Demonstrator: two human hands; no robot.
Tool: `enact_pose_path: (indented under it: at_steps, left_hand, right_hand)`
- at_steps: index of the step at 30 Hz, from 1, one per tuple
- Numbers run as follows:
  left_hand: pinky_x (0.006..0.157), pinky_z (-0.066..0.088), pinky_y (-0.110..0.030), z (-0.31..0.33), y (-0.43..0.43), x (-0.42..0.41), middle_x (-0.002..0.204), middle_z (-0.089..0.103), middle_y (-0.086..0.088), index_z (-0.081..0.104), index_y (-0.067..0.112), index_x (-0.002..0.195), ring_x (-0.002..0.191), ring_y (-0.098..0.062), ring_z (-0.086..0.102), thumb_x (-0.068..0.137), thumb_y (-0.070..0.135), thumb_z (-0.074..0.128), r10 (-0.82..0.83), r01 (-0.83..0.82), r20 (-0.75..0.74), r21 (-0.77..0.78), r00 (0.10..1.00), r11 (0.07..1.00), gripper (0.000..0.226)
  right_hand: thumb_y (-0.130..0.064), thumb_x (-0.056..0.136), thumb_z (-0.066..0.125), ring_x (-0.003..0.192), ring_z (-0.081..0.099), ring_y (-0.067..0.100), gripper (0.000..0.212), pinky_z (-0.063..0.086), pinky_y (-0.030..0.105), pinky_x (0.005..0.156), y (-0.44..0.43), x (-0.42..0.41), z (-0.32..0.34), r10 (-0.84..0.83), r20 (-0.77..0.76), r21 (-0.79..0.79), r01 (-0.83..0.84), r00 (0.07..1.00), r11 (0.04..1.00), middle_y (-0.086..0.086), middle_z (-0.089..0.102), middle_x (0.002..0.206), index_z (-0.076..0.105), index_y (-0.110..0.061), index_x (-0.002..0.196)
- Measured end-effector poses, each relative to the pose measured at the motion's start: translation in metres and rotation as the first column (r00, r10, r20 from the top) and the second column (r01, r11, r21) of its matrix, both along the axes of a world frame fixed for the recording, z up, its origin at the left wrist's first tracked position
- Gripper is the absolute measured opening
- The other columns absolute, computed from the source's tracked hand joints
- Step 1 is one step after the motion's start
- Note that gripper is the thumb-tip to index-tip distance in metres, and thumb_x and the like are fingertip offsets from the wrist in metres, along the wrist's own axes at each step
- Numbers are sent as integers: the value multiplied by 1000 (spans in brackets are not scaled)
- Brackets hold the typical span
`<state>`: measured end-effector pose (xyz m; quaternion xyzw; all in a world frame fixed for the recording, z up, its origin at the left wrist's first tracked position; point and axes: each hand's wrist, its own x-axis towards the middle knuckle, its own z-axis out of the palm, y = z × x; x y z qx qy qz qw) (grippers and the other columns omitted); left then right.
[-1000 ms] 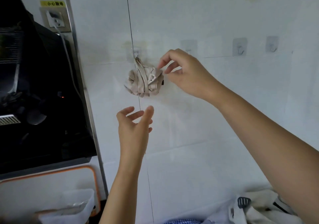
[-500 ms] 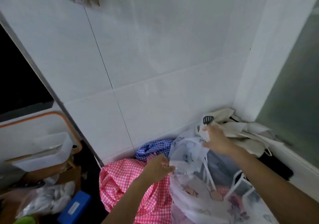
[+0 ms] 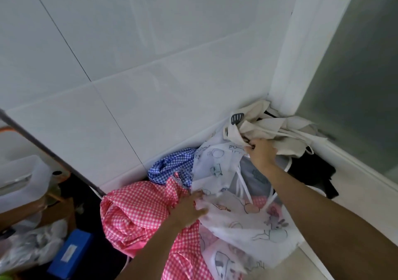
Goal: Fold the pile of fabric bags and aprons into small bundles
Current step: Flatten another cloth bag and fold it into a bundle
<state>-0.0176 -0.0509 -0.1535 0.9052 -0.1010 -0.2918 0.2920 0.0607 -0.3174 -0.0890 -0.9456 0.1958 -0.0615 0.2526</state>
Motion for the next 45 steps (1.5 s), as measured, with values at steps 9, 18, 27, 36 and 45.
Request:
enact_pose_path:
  at_steps: [9,18,27,36,45]
  left_hand:
    - [112,30,-50,-13,-16,1,150,32,-5,35,30,143,140,-31,27,88,55,53,61,-72,55,223,997,972,63]
    - [106,34,-31,163,-92,-5,147,40,-7,36,16,145,134,-25,40,90,39,61,480,-418,59,-406,875,813,65]
    - [99,29,-24,233,-188,-85,151,31,9,18,30,151,131,0,29,65,50,78,182,-59,127,-643,975,763,107]
    - [108,33,-31,207,-220,-123,137,47,16,33,41,139,123,1,46,63,70,70,98,-1,86,-748,991,664,89]
    - [92,40,-16,215,-244,-134,110,54,17,61,32,103,112,-8,51,71,26,82,250,170,496,-656,831,736,39]
  right_hand:
    - [-16,98,46,61,34,8,32,29,25,60,-44,-16,149,-240,554,603,-185,797,776,-3,36,66,38,-19,67]
    - [-25,94,54,83,58,14,25,48,32,85,-105,-97,264,-249,538,771,-351,805,532,0,64,79,65,-9,78]
    - [-8,80,54,64,70,15,22,55,21,53,-135,-208,250,108,220,969,-229,970,88,7,72,73,74,-5,71]
    - [-18,33,81,47,66,15,23,49,20,41,-172,-264,220,89,127,991,-130,988,35,7,67,53,69,-2,45]
    - [6,82,43,33,56,7,57,41,15,34,-174,-278,210,30,184,978,-186,982,92,0,57,39,57,-6,29]
